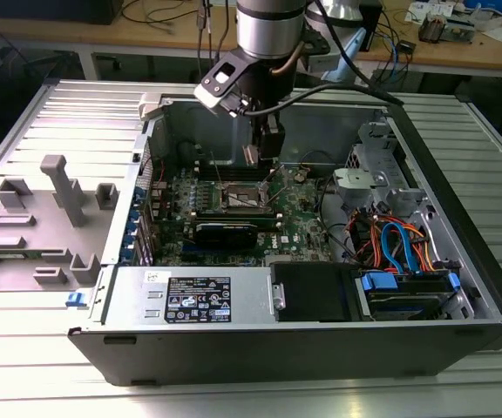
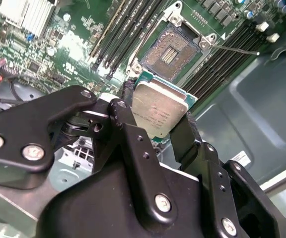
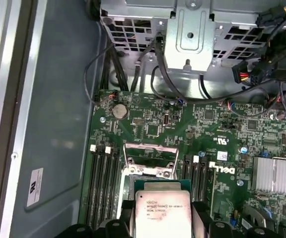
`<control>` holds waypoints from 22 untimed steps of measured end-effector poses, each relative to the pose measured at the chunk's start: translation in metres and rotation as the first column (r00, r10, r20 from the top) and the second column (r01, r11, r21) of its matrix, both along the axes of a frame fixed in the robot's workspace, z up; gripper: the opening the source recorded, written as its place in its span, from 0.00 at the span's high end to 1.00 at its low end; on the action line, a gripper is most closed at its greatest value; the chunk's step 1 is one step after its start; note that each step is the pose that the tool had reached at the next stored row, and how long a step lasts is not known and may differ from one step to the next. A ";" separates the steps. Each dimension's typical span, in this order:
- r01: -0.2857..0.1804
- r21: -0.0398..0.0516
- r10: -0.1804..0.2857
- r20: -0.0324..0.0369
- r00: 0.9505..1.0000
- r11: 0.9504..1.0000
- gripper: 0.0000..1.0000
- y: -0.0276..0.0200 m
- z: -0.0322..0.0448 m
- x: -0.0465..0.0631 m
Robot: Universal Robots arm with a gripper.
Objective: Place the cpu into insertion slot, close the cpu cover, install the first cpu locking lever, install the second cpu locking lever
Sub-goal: 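Place the cpu into insertion slot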
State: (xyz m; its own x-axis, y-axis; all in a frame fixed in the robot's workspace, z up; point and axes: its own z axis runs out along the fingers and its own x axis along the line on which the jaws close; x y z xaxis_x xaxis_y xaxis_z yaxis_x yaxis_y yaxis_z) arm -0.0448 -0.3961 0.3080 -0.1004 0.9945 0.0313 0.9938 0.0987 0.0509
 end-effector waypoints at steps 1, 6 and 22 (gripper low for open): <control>0.008 0.000 -0.008 0.000 1.000 1.000 0.46 0.0000 -0.0013 0.000; 0.052 -0.001 -0.052 0.000 0.999 0.999 0.46 0.0000 -0.0059 0.000; 0.078 0.000 -0.078 0.000 0.997 0.997 0.46 0.0000 -0.0071 0.000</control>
State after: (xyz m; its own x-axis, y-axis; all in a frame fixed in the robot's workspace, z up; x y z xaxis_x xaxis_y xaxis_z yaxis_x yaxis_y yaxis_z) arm -0.0450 -0.3961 0.3009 -0.0228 0.9993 0.0308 0.9985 0.0212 0.0509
